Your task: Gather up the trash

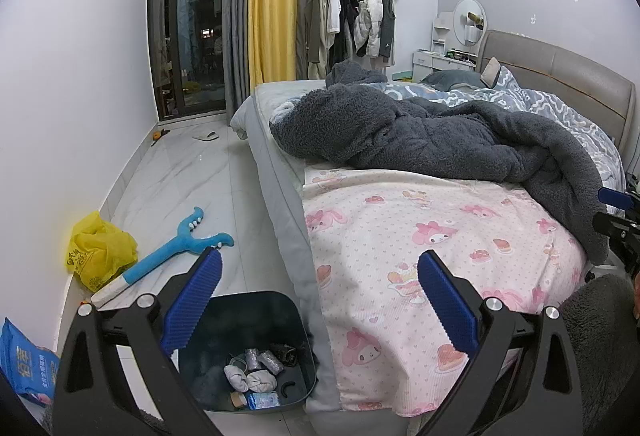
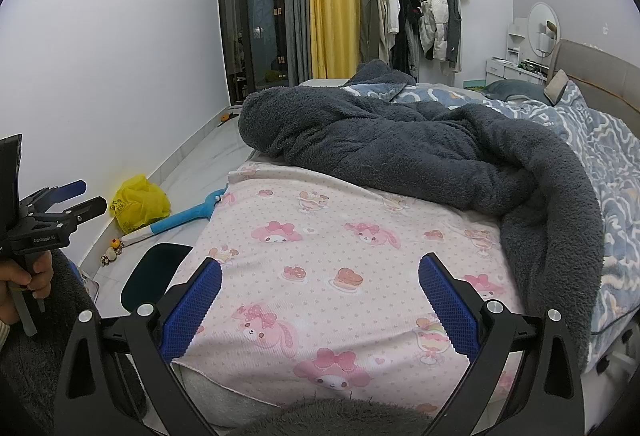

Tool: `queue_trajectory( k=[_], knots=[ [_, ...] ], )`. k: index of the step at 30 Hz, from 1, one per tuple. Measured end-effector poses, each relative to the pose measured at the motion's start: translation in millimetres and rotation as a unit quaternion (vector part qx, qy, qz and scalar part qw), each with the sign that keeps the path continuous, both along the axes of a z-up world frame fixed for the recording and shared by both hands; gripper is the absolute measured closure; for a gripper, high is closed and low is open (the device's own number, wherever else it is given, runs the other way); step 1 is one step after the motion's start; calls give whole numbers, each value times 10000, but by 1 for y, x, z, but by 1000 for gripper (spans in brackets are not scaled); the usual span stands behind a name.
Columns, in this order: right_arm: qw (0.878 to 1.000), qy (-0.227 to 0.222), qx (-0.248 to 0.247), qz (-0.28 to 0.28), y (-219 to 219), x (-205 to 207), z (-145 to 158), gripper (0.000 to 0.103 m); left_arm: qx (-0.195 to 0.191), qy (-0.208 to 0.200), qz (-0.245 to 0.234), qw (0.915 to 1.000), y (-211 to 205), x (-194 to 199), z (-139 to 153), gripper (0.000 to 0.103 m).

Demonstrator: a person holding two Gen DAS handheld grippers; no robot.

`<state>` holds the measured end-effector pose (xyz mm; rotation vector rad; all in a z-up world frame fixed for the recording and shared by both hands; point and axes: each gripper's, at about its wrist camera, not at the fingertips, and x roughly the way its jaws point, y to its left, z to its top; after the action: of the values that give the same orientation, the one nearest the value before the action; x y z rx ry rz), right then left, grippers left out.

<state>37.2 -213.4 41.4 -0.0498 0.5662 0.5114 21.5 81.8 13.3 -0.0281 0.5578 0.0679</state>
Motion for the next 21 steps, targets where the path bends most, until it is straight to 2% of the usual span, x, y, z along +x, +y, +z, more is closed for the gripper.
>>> queue_trajectory(
  k=[21],
  knots=[
    [10000, 4, 3, -5, 0, 0, 0, 3, 8, 9, 1, 10000, -1, -1, -1, 3]
  ],
)
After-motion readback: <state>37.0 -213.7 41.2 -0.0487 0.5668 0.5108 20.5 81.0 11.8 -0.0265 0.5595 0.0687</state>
